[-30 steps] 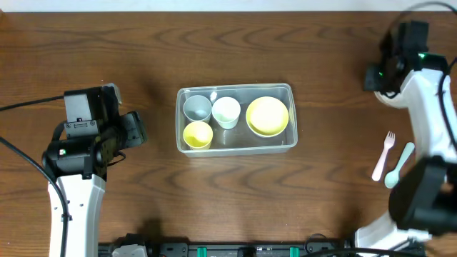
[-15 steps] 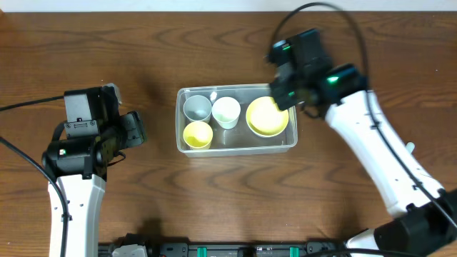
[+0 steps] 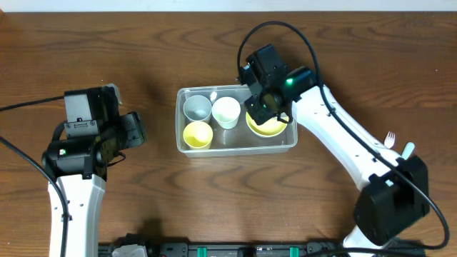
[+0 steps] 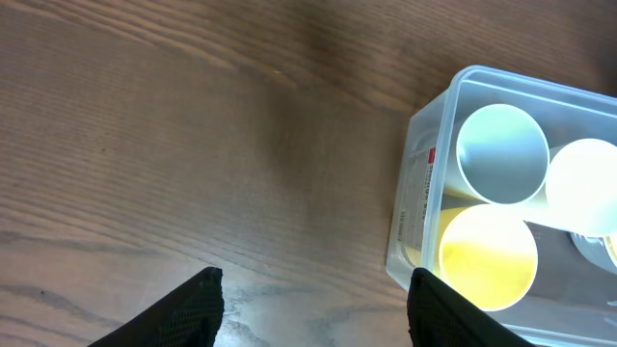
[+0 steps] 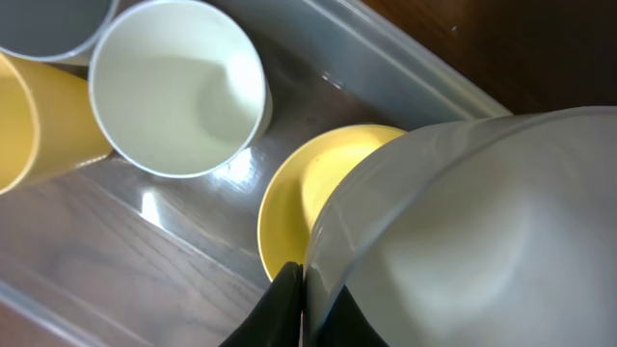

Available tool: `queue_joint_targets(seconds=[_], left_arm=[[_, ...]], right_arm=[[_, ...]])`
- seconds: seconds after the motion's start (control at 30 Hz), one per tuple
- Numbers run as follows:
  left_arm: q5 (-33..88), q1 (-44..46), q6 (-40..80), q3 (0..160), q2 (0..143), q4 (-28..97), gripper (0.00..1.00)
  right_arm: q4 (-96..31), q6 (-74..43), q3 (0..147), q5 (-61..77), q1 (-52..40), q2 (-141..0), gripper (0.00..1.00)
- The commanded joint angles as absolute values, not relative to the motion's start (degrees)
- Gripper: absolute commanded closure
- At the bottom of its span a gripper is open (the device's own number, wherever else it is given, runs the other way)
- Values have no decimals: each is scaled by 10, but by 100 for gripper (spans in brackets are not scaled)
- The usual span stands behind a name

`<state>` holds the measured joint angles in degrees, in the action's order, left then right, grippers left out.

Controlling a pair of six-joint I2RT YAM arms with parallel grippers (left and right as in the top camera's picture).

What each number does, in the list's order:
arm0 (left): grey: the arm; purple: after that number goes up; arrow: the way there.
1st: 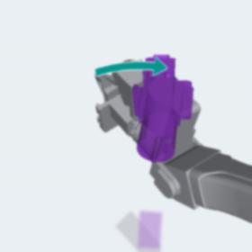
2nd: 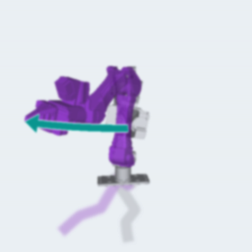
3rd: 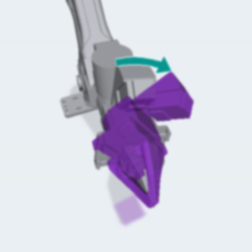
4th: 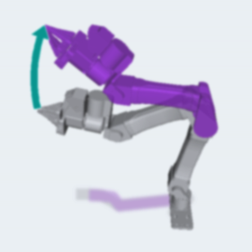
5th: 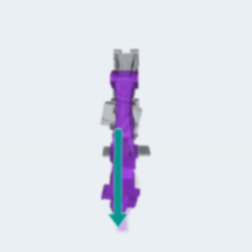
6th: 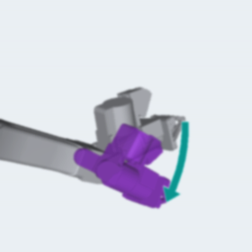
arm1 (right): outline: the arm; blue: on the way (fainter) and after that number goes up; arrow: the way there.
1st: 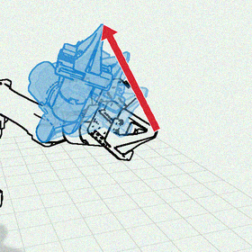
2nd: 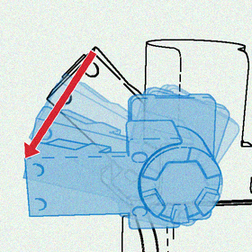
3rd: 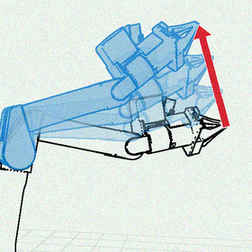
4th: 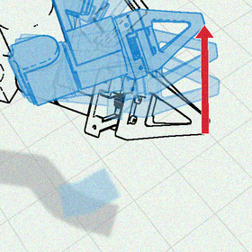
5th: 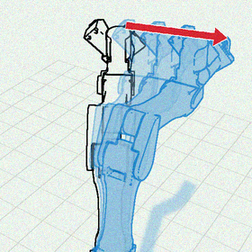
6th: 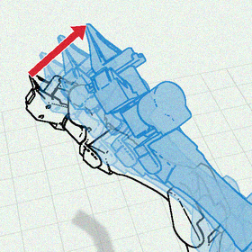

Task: Pack container
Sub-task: 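Carry the white bowl and stack it on the yellow bowl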

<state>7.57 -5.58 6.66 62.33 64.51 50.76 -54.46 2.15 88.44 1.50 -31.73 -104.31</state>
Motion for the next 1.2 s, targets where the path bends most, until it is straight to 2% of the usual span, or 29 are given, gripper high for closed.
queue_joint_targets(seconds=[0.0, 0.03, 0.17, 0.63, 0.8, 0.97, 1.07, 1.17], left_arm=[[79, -58, 70, 623, 647, 509, 38], [79, -58, 70, 623, 648, 509, 38], [79, -58, 70, 623, 648, 508, 38], [79, -58, 70, 623, 648, 509, 38], [79, -58, 70, 623, 648, 509, 38], [79, -58, 70, 623, 647, 509, 38], [79, -58, 70, 623, 648, 509, 38], [79, -58, 70, 623, 648, 509, 38]], right_arm=[[-545, 29, 887, 11, -321, -1048, 87], [-545, 29, 887, 11, -321, -1048, 81], [-545, 29, 887, 11, -321, -1048, 72], [-531, 24, 887, -3, -318, -1046, 73], [-522, -98, 888, -123, -305, -1020, 70], [-527, -221, 888, -171, -230, -945, 65], [-549, -265, 888, -161, -153, -899, 48], [-585, -270, 888, -136, -63, -874, 44]])
